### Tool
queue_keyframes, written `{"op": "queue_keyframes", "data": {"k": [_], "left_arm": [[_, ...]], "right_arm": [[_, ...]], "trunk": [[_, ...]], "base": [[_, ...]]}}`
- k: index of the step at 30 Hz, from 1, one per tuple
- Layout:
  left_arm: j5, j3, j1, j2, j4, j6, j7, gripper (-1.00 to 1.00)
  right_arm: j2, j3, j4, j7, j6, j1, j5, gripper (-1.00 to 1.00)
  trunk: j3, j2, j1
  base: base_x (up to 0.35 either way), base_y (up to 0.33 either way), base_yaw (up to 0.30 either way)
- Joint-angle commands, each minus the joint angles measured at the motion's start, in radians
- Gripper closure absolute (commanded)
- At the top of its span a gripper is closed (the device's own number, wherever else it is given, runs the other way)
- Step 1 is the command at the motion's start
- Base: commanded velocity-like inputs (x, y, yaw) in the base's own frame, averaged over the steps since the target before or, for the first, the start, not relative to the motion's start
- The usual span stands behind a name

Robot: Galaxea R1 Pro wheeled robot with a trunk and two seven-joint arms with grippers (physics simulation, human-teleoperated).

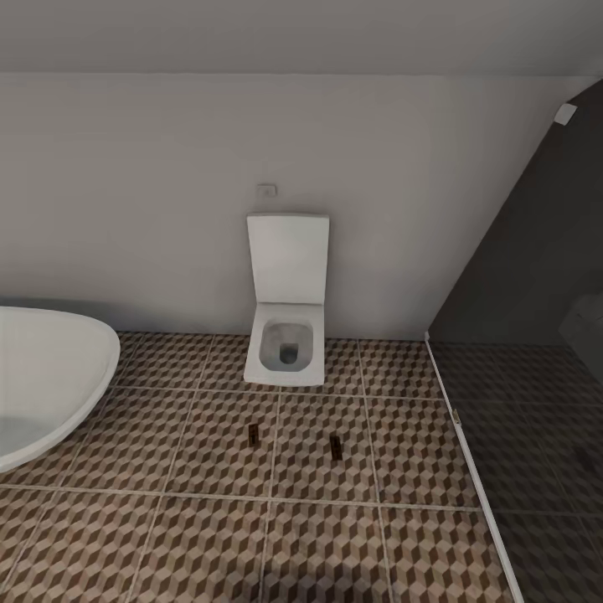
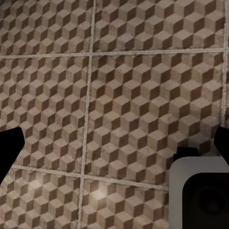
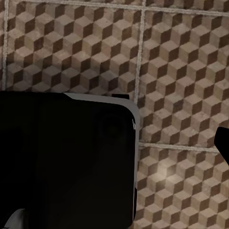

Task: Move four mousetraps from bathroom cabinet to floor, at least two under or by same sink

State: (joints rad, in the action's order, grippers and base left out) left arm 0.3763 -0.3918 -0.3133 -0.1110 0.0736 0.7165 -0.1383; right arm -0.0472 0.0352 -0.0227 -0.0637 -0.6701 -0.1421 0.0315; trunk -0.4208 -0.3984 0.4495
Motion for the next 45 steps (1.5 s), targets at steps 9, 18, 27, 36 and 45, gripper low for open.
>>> {"op": "queue_keyframes", "data": {"k": [9, 18, 27, 36, 45], "left_arm": [[0.003, -0.009, -0.001, 0.001, 0.003, 0.004, -0.004, -1.00], [0.003, -0.009, -0.001, 0.001, 0.003, 0.004, -0.004, -1.00], [0.003, -0.009, -0.001, 0.001, 0.003, 0.004, -0.004, -1.00], [0.003, -0.009, -0.001, 0.001, 0.003, 0.004, -0.004, -1.00], [0.003, -0.009, -0.001, 0.001, 0.003, 0.004, -0.004, -1.00]], "right_arm": [[0.000, 0.003, 0.001, -0.004, -0.003, -0.001, 0.004, -1.00], [0.000, 0.003, 0.001, -0.004, -0.003, -0.001, 0.004, -1.00], [0.000, 0.003, 0.001, -0.004, -0.003, -0.001, 0.004, -1.00], [0.000, 0.003, 0.001, -0.004, -0.003, -0.001, 0.004, -1.00], [0.000, 0.003, 0.001, -0.004, -0.003, -0.001, 0.004, -1.00]], "trunk": [[-0.001, -0.002, 0.000], [-0.001, -0.002, 0.000], [-0.001, -0.002, 0.000], [-0.001, -0.002, 0.000], [-0.001, -0.002, 0.000]], "base": [[0.000, 0.000, 0.000], [0.000, 0.000, 0.000], [0.000, 0.000, 0.000], [0.000, 0.000, 0.000], [0.000, 0.000, 0.000]]}}
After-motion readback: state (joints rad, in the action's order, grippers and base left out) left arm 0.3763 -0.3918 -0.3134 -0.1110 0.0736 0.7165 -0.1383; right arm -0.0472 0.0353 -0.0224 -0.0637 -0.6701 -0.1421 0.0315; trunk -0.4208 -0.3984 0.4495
